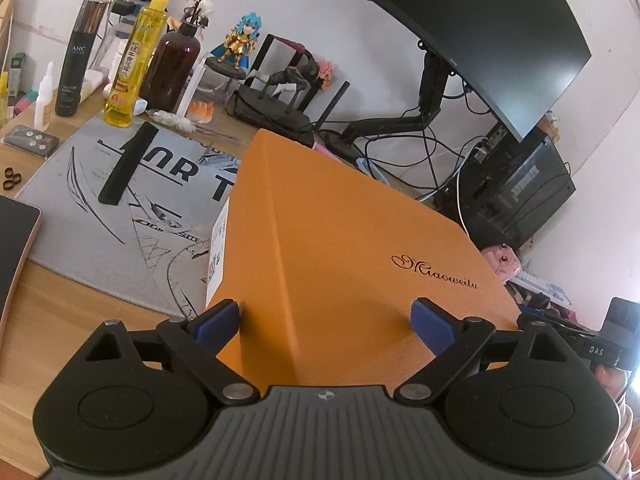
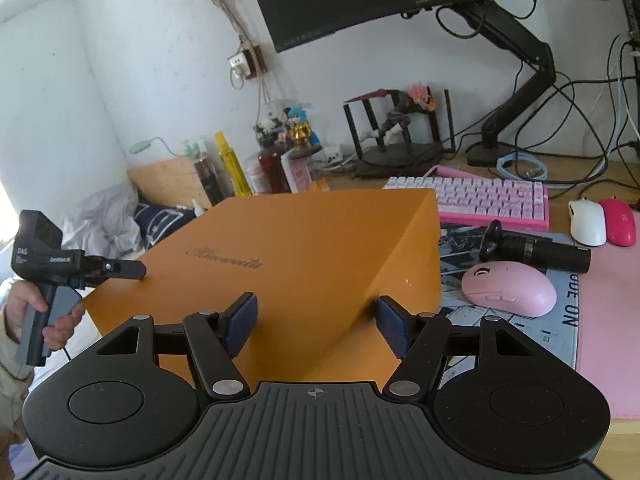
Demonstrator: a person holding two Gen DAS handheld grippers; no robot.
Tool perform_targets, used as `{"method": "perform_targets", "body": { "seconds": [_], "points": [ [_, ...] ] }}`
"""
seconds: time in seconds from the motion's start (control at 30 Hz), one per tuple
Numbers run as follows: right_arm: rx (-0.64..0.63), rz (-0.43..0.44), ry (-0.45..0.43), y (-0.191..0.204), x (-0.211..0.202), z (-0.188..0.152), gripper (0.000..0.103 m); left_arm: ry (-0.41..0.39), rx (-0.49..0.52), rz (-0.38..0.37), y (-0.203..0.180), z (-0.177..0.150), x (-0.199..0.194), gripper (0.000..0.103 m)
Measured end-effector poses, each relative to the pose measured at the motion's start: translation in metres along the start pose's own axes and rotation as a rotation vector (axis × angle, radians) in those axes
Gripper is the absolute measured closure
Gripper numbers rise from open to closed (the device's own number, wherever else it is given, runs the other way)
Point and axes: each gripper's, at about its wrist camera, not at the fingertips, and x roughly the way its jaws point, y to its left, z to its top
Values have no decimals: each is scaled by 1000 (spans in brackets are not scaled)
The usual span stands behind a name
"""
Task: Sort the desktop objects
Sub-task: 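Lower the orange box into the cardboard box with both grippers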
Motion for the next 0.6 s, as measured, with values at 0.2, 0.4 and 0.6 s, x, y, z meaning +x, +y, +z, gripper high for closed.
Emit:
{"method": "perform_targets", "body": {
  "seconds": [0.2, 0.4, 0.6],
  "points": [
    [-5, -2, 10, -1, 3, -6, 34, 9, -1, 7, 2, -3, 4, 5],
    [-4, -8, 38, -5, 9, -14, 34, 34, -9, 14, 7, -10, 9, 9],
    [2, -9, 34, -6, 11, -19, 35, 19, -1, 25, 6, -16, 9, 9]
  ]
}}
